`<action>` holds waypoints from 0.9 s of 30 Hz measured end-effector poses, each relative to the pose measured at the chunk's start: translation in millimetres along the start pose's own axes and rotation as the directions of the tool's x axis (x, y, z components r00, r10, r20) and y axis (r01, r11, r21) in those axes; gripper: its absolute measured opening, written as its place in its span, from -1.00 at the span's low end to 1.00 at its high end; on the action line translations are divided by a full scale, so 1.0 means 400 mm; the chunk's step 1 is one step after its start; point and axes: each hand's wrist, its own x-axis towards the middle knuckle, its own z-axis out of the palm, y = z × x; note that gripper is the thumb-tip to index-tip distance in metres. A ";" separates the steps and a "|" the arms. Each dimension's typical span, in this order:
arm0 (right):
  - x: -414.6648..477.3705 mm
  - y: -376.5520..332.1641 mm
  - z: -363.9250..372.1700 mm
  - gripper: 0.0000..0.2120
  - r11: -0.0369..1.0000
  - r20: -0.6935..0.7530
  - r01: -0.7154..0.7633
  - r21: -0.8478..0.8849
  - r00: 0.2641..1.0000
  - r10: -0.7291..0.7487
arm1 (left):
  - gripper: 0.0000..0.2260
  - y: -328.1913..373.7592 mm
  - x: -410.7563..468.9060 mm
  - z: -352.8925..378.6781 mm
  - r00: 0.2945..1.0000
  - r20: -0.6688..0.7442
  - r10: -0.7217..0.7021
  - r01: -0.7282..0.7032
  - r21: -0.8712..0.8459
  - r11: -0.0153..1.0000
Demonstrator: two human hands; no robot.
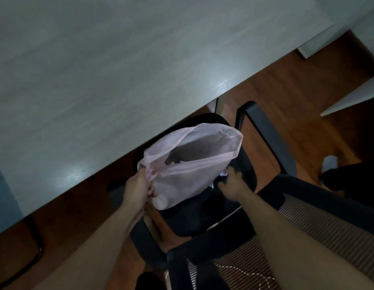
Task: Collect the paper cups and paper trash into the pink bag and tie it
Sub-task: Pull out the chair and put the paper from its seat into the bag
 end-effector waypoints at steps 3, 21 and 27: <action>0.060 0.018 0.015 -0.40 0.993 0.016 0.069 -0.099 0.998 -0.068 | -0.50 -0.019 0.030 0.011 1.000 0.013 0.018 -0.019 0.102 0.995; 0.177 0.082 0.108 -0.80 0.972 -0.196 0.061 -0.227 0.975 -0.107 | -0.48 -0.038 0.054 -0.024 0.972 0.025 0.233 -0.233 0.217 0.948; 0.069 0.090 0.038 -0.74 0.992 -0.274 0.075 -0.103 0.956 -0.101 | -0.47 -0.014 -0.007 -0.046 0.958 0.087 0.273 -0.284 0.187 0.940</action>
